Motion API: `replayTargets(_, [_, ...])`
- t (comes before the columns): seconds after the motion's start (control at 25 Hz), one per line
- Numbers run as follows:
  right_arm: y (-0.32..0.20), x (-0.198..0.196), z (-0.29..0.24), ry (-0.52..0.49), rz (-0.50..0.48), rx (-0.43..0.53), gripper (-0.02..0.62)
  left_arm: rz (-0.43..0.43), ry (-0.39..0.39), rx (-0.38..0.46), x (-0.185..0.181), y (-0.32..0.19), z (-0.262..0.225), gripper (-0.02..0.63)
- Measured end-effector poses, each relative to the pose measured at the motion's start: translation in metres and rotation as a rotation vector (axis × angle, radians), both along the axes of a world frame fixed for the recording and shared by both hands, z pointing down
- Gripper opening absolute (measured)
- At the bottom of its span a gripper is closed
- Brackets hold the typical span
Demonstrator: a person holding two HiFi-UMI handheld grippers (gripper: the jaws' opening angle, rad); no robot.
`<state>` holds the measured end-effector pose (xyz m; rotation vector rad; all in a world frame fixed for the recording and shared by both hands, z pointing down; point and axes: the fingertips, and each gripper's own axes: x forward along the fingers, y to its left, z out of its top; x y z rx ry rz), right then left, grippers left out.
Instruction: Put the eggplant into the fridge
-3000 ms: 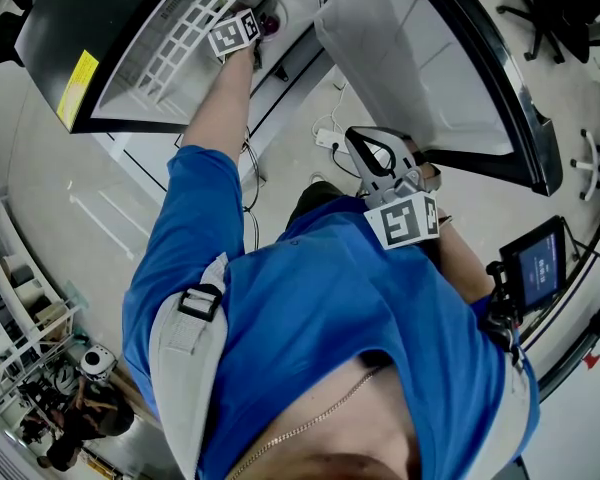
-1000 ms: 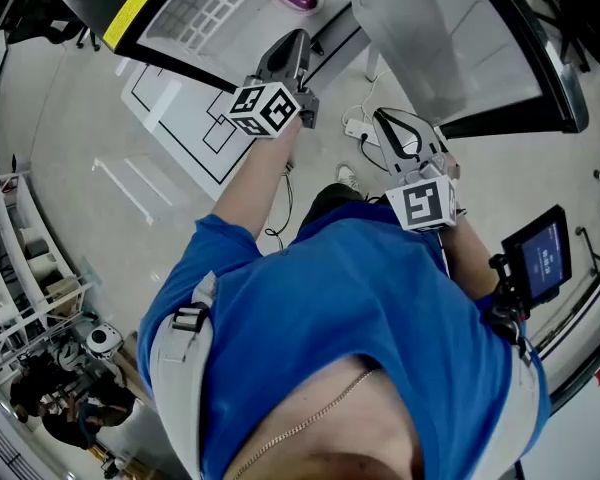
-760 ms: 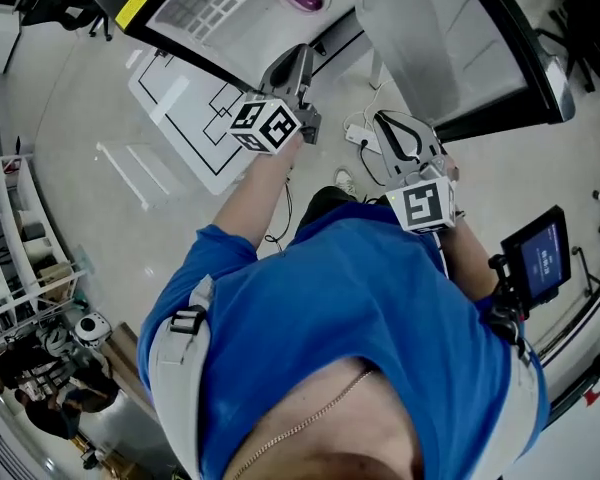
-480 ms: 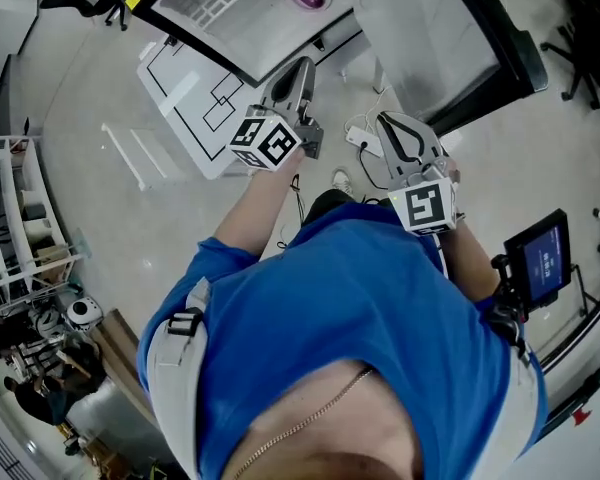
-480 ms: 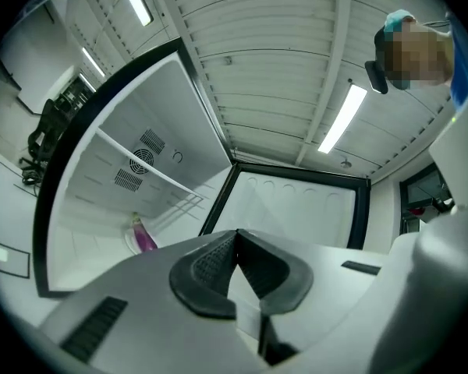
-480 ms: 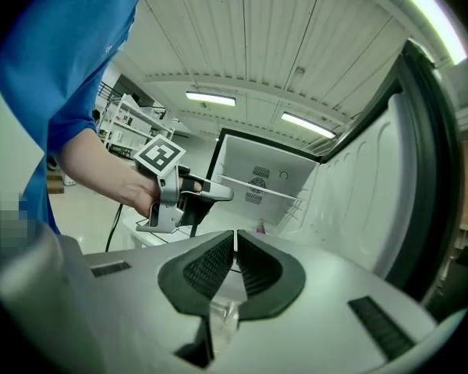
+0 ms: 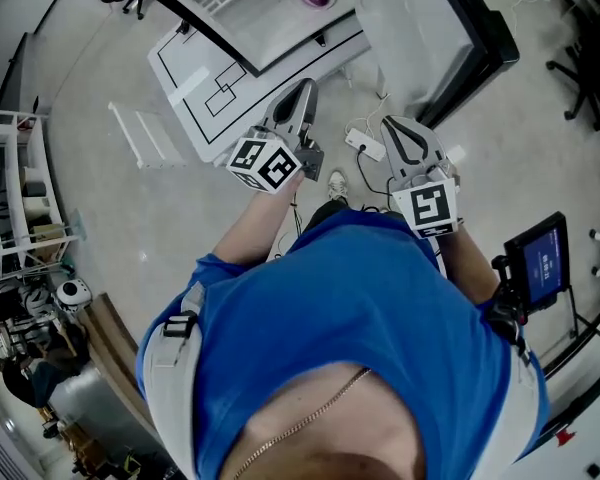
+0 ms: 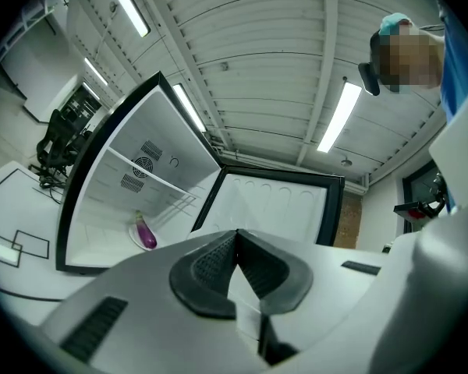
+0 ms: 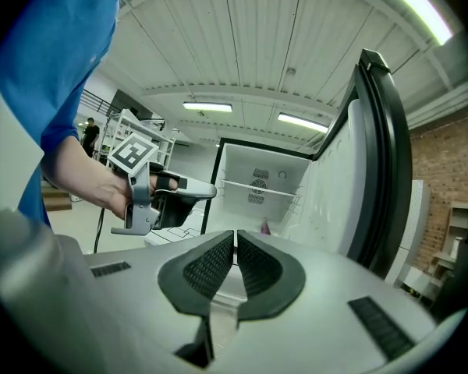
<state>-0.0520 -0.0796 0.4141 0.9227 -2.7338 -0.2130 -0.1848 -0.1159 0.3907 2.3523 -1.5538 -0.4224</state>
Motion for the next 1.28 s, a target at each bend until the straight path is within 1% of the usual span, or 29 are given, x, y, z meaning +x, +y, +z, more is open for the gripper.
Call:
replayTargets(0.2, [0.005,0.006,0.004,-0.020,0.001,-0.013,0.017,-0.013,-0.009,0.002,0.006,0.019,0.003,0.008])
replayTargets(0.4, [0.006,0.005,0.000,-0.035,-0.003,-0.019,0.017,-0.023,-0.023,0.006,0.008,0.027,-0.001,0.008])
replayTargets(0.8, [0.007,0.003,-0.003,-0.047,-0.007,-0.018,0.018,-0.048,-0.027,0.016,0.004,0.034,-0.002,0.008])
replayTargets(0.88, [0.007,0.003,-0.003,-0.048,-0.003,-0.018,0.003,-0.052,-0.030,0.016,0.004,0.036,-0.003,0.009])
replayTargets(1.28, [0.007,-0.001,-0.002,-0.030,0.001,-0.017,0.002,-0.069,-0.037,0.011,0.000,0.039,-0.004,0.008])
